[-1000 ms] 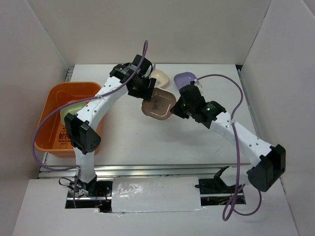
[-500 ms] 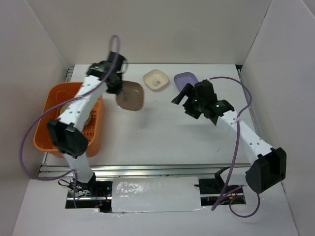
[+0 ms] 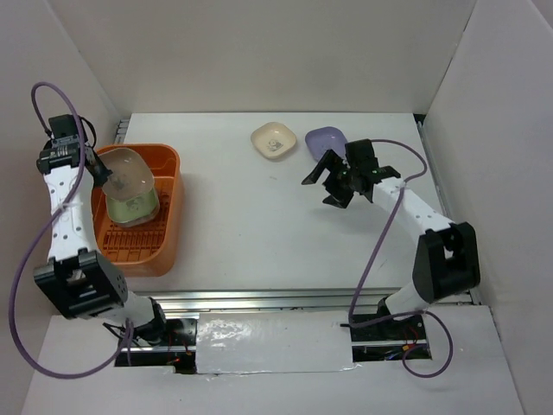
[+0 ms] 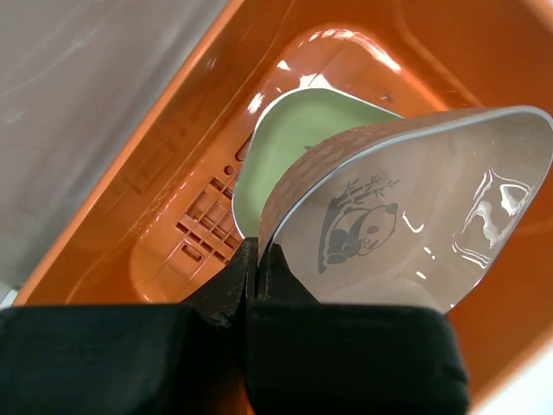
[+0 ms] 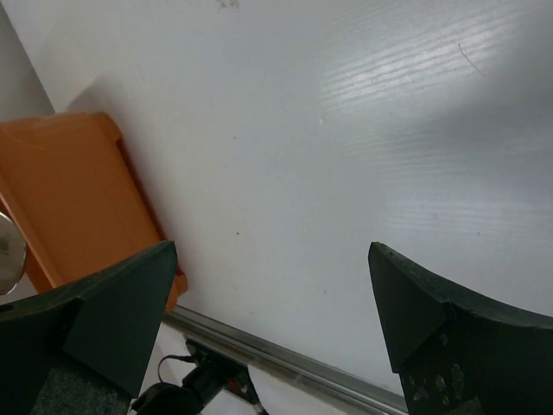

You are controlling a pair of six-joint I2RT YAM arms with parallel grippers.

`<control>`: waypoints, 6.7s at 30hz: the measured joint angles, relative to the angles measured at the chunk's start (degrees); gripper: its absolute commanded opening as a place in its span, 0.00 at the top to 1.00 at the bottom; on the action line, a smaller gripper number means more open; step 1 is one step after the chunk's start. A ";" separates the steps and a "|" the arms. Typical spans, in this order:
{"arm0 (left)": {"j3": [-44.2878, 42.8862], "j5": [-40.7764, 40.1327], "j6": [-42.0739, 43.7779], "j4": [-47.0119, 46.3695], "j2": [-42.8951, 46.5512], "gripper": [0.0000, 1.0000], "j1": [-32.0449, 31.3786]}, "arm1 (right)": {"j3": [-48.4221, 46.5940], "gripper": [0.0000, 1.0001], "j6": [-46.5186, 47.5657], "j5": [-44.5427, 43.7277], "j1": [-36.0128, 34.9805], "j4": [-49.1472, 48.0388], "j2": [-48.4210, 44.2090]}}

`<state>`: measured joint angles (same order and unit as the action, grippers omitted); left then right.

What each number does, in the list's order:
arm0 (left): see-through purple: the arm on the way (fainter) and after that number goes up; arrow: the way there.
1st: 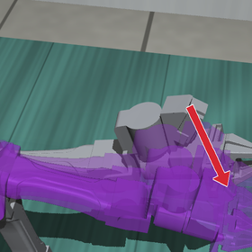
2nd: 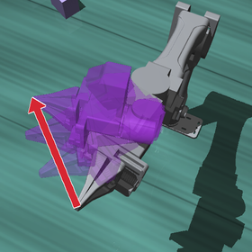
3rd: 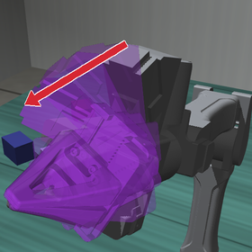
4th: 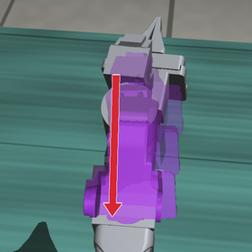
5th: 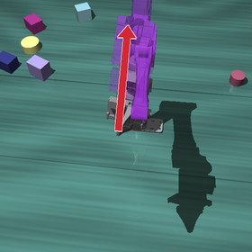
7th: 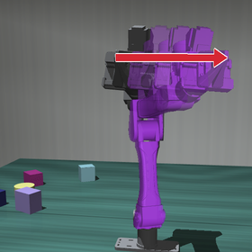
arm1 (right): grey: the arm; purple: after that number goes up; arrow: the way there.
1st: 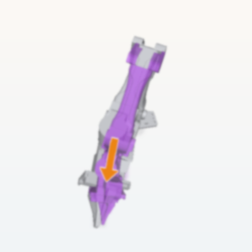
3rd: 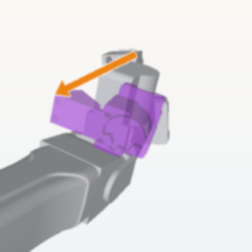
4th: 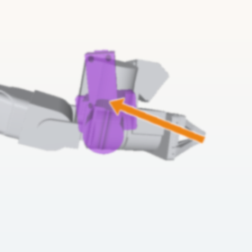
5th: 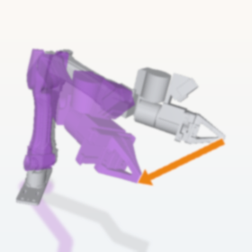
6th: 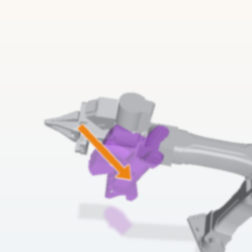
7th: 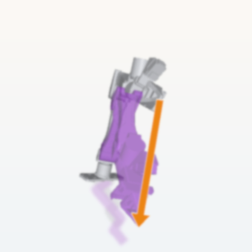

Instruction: Place the plates into the plastic bin on the countertop

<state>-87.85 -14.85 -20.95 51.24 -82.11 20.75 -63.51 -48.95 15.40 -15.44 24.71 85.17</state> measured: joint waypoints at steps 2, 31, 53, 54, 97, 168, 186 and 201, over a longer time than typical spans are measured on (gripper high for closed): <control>-0.85 0.28 0.24 -0.28 -4.50 1.00 1.27 | -1.86 0.00 0.02 1.46 0.74 -0.13 4.00; -6.80 -3.13 -0.50 4.28 0.79 0.01 -12.09 | -36.28 0.00 -7.04 -6.38 7.19 -2.58 33.73; 0.81 -6.05 -0.28 8.68 5.40 0.01 -19.15 | -43.25 0.42 -20.20 -20.28 10.73 9.53 46.29; 0.42 -6.01 -0.28 9.05 5.35 0.01 -19.45 | -43.80 0.45 -20.22 -20.02 11.17 9.73 47.23; -28.48 3.78 -2.03 7.67 -28.22 1.00 -50.36 | -11.37 0.00 9.51 2.56 -3.39 2.14 -3.10; -2.38 -3.06 -1.97 14.01 10.75 0.01 -26.01 | -67.47 1.00 -16.90 -7.06 -1.11 7.93 64.00; -21.20 1.16 0.26 12.44 -14.91 0.11 -45.86 | -27.58 1.00 3.52 -24.63 -18.34 13.64 12.94; -29.88 -2.21 -1.49 10.56 -22.38 1.00 -51.91 | -19.50 0.00 4.42 -9.46 -15.32 11.96 0.00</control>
<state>-117.73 -17.06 -22.44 61.80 -104.49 -31.16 -83.00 -44.53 5.93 -30.76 36.67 85.17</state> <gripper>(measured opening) 0.044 0.966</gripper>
